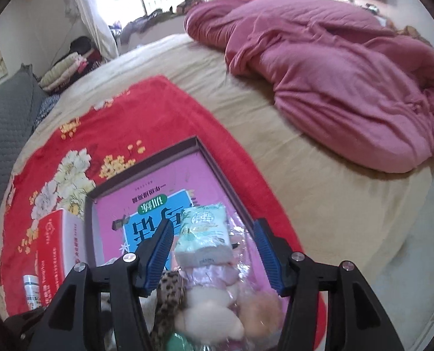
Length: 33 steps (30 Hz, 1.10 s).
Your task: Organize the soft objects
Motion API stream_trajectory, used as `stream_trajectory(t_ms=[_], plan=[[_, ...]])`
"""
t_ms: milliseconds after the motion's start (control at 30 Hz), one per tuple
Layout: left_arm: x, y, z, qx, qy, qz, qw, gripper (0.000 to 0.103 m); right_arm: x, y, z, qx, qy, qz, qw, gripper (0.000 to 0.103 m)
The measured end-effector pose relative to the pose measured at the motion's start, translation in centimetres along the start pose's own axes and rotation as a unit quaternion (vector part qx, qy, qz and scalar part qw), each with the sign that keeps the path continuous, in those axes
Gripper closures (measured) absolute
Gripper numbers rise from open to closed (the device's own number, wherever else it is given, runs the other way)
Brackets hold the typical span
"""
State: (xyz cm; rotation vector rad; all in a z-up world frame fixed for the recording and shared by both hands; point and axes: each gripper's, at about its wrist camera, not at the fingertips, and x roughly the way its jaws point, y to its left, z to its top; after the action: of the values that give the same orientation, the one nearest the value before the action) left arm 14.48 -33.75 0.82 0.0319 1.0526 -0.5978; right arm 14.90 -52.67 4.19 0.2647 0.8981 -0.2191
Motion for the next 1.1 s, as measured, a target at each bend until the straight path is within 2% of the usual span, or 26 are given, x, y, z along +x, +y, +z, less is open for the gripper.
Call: stream_trajectory(t_ms=[200,333,633,867,1100], plan=[[-0.3,0.0,0.0,-0.002,-0.003,0.005,1.0000,0.076,-3.5,-0.4,-0.7,0.003,-0.028,-0.002,1.000,0.042],[-0.8,0.1,0.1,-0.006,-0.006,0.010,0.9999,0.060,-4.8,-0.7,-1.2,0.007,-0.039,-0.010,0.999,0.042],[-2.8,0.6,0.4,-0.014,-0.025,0.021,0.9994,0.037,-6.8,-0.7,-2.4,0.016,-0.046,-0.001,0.999,0.041],[-5.2,0.8,0.0,-0.011,-0.040,0.028,0.9988,0.029,-9.2,0.2,-3.3,0.016,-0.060,0.004,0.998,0.041],[-7.7,0.9,-1.0,-0.006,-0.053,0.034,0.9980,0.028,-11.4,1.3,-4.5,0.009,-0.065,-0.001,0.998,0.040]])
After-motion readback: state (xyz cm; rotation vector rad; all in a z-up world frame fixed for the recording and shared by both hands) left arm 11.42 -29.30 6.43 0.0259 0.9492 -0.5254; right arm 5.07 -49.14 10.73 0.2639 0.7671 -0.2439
